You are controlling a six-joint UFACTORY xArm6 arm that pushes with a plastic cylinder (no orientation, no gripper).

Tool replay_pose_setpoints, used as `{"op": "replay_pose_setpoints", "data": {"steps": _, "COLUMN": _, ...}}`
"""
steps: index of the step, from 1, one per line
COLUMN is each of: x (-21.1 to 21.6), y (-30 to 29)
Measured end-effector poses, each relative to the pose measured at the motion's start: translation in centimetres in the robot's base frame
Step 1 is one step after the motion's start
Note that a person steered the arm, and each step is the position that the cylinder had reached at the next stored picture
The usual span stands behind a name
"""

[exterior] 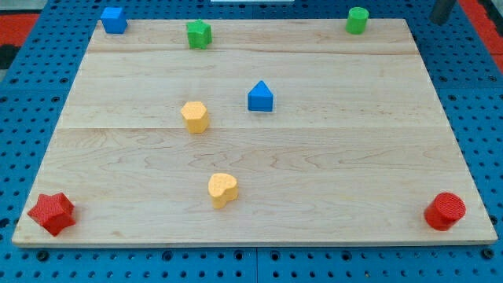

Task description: Point your arm at the red circle

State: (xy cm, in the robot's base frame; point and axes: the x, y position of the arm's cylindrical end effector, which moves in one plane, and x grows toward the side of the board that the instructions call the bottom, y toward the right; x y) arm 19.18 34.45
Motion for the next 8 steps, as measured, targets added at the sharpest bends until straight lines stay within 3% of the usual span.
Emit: {"op": "replay_pose_setpoints", "data": {"steps": 8, "x": 5.7, "y": -5.4}}
